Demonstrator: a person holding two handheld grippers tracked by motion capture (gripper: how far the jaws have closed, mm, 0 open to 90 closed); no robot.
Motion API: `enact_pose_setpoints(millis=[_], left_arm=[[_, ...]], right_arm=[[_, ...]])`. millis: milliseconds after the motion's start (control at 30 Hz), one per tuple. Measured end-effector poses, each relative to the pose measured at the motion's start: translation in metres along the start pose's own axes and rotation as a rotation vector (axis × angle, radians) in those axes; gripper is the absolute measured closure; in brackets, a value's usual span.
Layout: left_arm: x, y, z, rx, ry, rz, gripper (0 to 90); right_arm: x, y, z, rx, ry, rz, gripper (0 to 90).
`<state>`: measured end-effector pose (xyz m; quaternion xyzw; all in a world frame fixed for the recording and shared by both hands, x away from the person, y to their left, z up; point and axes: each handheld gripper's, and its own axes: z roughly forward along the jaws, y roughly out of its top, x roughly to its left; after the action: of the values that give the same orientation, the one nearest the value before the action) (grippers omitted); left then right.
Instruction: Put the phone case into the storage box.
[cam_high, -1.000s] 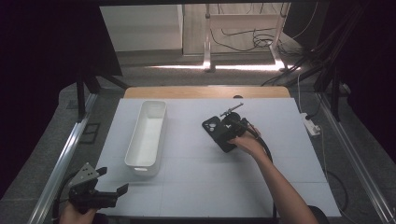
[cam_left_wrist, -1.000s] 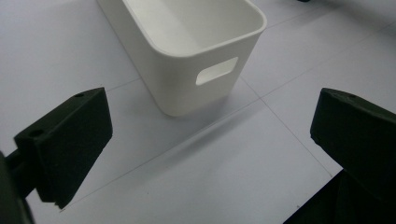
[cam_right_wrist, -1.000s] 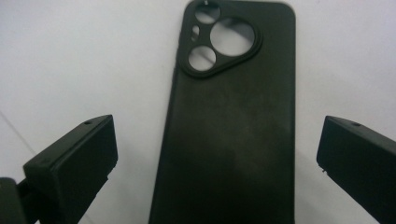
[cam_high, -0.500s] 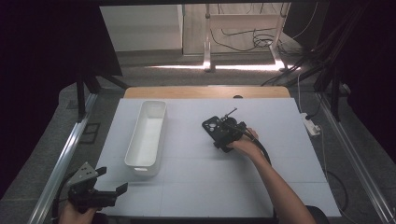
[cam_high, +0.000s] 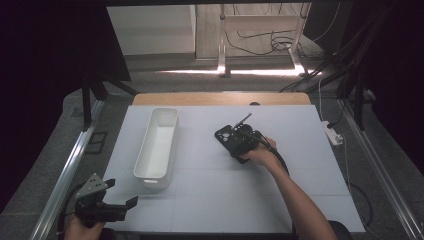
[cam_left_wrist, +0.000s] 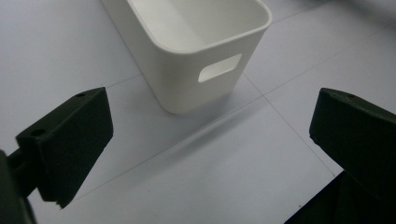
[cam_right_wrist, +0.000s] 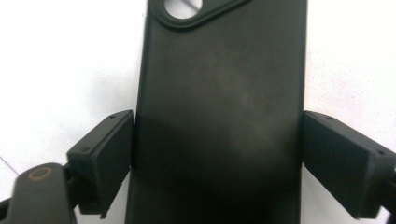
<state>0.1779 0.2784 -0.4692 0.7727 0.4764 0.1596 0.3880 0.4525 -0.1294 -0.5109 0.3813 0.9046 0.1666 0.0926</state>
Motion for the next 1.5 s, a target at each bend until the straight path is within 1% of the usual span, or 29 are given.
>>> enact_pose_setpoints(millis=[200, 233, 300, 367, 467, 500, 567, 600, 733, 833, 867, 933, 1033, 1167, 1267, 1367, 1433, 1467, 1500], left_arm=[[0.000, 0.001, 0.001, 0.007, 0.008, -0.002, 0.3], [-0.001, 0.001, 0.001, 0.007, 0.015, -0.002, 0.1], [-0.001, 0.001, 0.001, 0.007, 0.021, -0.002, 0.0], [-0.001, 0.001, 0.001, 0.011, 0.036, -0.010, 0.0], [0.000, 0.002, 0.001, 0.007, 0.014, -0.023, 0.0], [0.000, 0.002, 0.001, 0.004, 0.007, -0.024, 0.0], [-0.001, 0.003, 0.001, 0.000, -0.005, -0.019, 0.0], [-0.001, 0.003, 0.001, 0.000, -0.005, -0.019, 0.0], [-0.005, 0.009, 0.002, -0.008, -0.021, 0.003, 0.0], [-0.006, 0.012, 0.004, 0.002, -0.027, 0.027, 0.0], [-0.006, 0.012, 0.004, 0.002, -0.027, 0.027, 0.0], [-0.006, 0.014, 0.005, 0.007, -0.049, 0.031, 0.0], [-0.006, 0.017, 0.006, 0.002, -0.069, 0.036, 0.0], [-0.007, 0.024, 0.010, -0.012, -0.094, 0.045, 0.0], [-0.009, 0.028, 0.012, -0.027, -0.113, 0.049, 0.0], [-0.012, 0.033, 0.016, -0.056, -0.121, 0.069, 0.0], [-0.013, 0.036, 0.018, -0.065, -0.137, 0.074, 0.0], [-0.013, 0.036, 0.018, -0.065, -0.137, 0.074, 0.0], [-0.014, 0.039, 0.021, -0.072, -0.148, 0.080, 0.0]], right_arm=[[-0.001, -0.002, -0.002, -0.013, 0.007, 0.001, 15.0], [-0.001, -0.003, -0.002, -0.022, 0.012, 0.002, 15.1], [-0.001, -0.003, -0.002, -0.020, 0.012, 0.000, 15.1], [-0.001, -0.004, -0.004, -0.024, 0.024, -0.005, 15.1], [0.001, -0.006, -0.010, -0.047, 0.038, -0.008, 15.1], [0.001, -0.007, -0.013, -0.060, 0.036, -0.006, 15.1], [0.001, -0.009, -0.020, -0.084, 0.048, -0.008, 15.1], [0.001, -0.010, -0.023, -0.093, 0.049, -0.006, 15.1], [0.002, -0.016, -0.035, -0.133, 0.068, -0.007, 15.1], [0.004, -0.019, -0.041, -0.156, 0.083, -0.016, 15.0], [0.004, -0.019, -0.041, -0.156, 0.083, -0.016, 15.0], [0.006, -0.022, -0.045, -0.162, 0.088, -0.023, 15.0], [0.008, -0.025, -0.049, -0.177, 0.095, -0.028, 15.0], [0.010, -0.029, -0.058, -0.212, 0.118, -0.035, 15.0], [0.012, -0.033, -0.064, -0.228, 0.123, -0.046, 15.0], [0.014, -0.038, -0.072, -0.250, 0.129, -0.053, 15.0], [0.015, -0.042, -0.078, -0.270, 0.143, -0.054, 15.0], [0.015, -0.042, -0.078, -0.270, 0.143, -0.054, 15.0], [0.016, -0.047, -0.083, -0.285, 0.147, -0.056, 15.0]])
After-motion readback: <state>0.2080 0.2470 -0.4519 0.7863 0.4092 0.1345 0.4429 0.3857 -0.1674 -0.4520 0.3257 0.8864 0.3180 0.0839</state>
